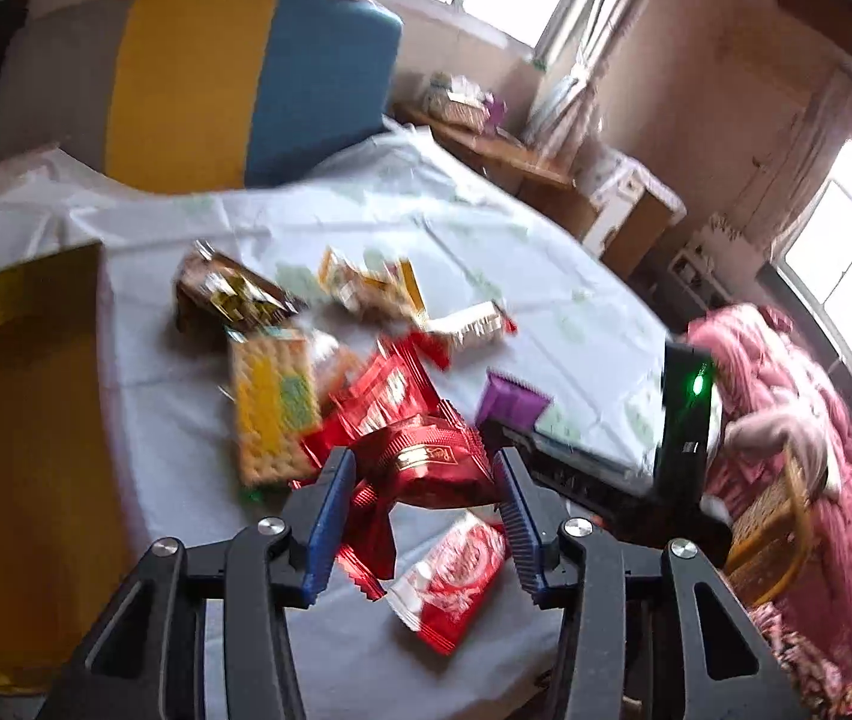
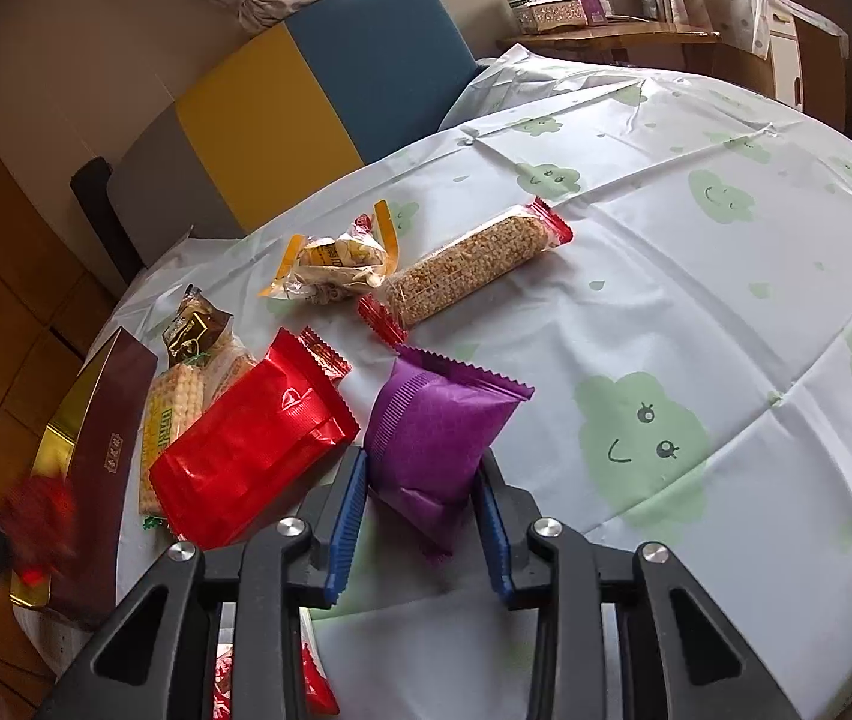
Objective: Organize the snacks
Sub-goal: 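Carry the red candy into the gold tray and release it while the right tool grasps the purple packet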
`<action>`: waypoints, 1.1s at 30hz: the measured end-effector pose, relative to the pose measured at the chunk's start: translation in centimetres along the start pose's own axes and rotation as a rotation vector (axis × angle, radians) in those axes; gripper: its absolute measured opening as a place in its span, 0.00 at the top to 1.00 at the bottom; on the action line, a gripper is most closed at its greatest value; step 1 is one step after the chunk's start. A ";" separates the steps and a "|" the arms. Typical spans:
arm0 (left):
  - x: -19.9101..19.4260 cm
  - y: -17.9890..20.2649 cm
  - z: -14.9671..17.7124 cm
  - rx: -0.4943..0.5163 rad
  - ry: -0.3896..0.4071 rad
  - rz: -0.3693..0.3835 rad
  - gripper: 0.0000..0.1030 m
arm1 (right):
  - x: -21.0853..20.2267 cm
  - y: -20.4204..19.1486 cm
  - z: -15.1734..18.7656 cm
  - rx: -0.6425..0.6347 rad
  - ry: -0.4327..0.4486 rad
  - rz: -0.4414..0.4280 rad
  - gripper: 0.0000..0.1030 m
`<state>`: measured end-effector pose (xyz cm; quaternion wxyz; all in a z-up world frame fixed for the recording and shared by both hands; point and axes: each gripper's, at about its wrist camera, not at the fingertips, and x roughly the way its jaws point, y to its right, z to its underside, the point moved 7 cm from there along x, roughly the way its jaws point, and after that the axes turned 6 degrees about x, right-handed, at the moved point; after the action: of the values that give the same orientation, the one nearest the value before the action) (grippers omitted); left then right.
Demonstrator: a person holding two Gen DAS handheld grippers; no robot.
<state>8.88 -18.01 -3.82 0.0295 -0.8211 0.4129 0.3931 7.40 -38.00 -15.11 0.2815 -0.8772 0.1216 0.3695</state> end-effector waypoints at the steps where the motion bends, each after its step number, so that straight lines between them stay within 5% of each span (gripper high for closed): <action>1: -0.6 -0.5 -0.4 -0.006 0.013 -0.004 0.53 | -0.2 -0.1 -0.1 0.000 0.003 0.001 0.66; 11: -5.8 -10.6 -1.7 -0.099 0.092 -0.183 0.53 | -1.3 -1.0 -0.4 -0.032 0.030 0.042 0.66; 18: -6.0 -22.2 -0.3 -0.199 0.020 -0.421 0.53 | -0.9 -1.0 0.2 -0.009 0.016 0.040 0.66; 29: -4.0 -33.6 0.8 -0.342 -0.079 -0.597 0.52 | -1.3 -1.0 0.4 -0.014 0.017 0.070 0.66; 32: -4.4 -35.5 0.3 -0.363 -0.055 -0.669 0.43 | -1.5 -1.0 0.4 -0.018 0.020 0.081 0.66; 33: -4.5 -35.8 0.1 -0.370 -0.048 -0.685 0.33 | -1.6 -1.0 0.3 -0.017 0.022 0.083 0.66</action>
<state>32.32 8.58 -10.77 0.0202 -0.8933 0.0361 0.4475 6.55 -36.98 -13.75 0.2573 -0.8777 0.1577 0.3723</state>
